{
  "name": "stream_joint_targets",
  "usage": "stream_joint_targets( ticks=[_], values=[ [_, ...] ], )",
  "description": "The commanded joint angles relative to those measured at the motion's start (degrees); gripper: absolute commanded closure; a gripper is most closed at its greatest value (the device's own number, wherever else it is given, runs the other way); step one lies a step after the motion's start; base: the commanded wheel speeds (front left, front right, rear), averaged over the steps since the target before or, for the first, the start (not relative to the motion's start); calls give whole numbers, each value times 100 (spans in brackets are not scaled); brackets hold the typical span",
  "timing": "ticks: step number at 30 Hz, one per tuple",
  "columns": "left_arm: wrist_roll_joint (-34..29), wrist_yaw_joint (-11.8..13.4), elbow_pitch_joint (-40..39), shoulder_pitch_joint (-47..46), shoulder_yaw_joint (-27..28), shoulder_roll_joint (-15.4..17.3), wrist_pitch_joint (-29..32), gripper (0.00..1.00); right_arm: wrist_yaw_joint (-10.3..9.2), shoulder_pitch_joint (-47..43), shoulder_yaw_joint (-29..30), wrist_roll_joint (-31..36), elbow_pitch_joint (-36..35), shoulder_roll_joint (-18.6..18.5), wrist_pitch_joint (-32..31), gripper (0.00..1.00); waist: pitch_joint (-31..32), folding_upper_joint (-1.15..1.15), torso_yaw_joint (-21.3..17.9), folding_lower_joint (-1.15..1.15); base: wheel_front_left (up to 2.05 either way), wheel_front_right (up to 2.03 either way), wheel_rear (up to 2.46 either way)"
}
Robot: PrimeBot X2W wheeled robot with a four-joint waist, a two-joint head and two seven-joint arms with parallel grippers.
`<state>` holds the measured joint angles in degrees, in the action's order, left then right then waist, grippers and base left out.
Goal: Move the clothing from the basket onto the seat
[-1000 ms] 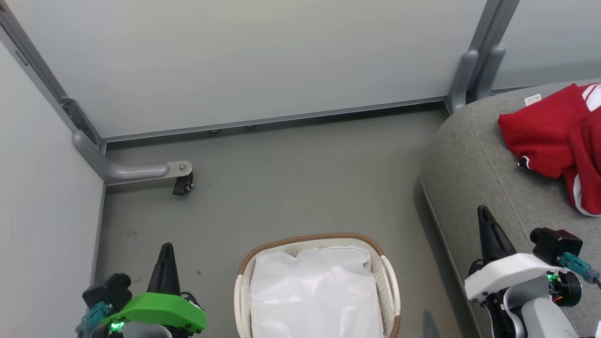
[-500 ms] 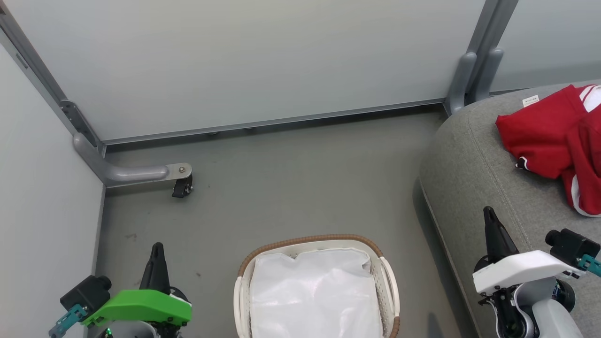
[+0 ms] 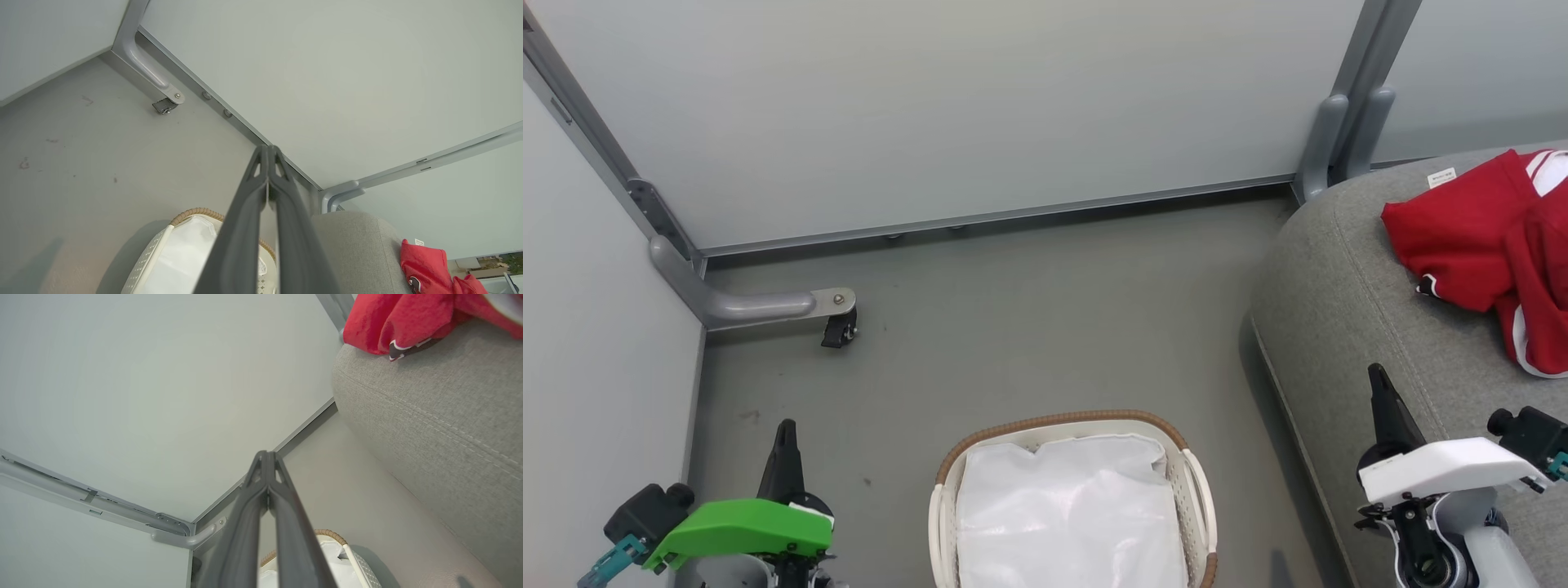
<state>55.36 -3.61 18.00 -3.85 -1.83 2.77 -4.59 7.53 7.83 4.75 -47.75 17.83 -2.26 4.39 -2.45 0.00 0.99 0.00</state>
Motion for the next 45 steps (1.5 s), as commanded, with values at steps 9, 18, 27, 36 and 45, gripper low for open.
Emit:
stream_joint_targets(
  ticks=[9,18,27,36,45],
  values=[
    [662,-105,-134,-169,160,32,180,100,-3,-17,46,-785,-141,-47,-189,100,27,0,-11,0,0,0,0],
    [1152,-154,-183,-193,272,34,328,100,-3,-47,70,-1369,-185,-53,-335,100,51,0,-22,0,0,0,0],
    [1605,-199,-227,-203,368,34,464,100,-4,-74,92,-1922,-224,-58,-471,100,76,0,-33,0,0,0,0],
    [2027,-240,-263,-222,470,35,596,100,-4,-98,111,-2429,-260,-61,-598,100,101,0,-44,0,0,0,0],
    [2412,-274,-293,-242,549,35,711,100,-4,-111,128,-2897,-289,-65,-712,100,126,0,-55,0,0,0,0]
  ],
)
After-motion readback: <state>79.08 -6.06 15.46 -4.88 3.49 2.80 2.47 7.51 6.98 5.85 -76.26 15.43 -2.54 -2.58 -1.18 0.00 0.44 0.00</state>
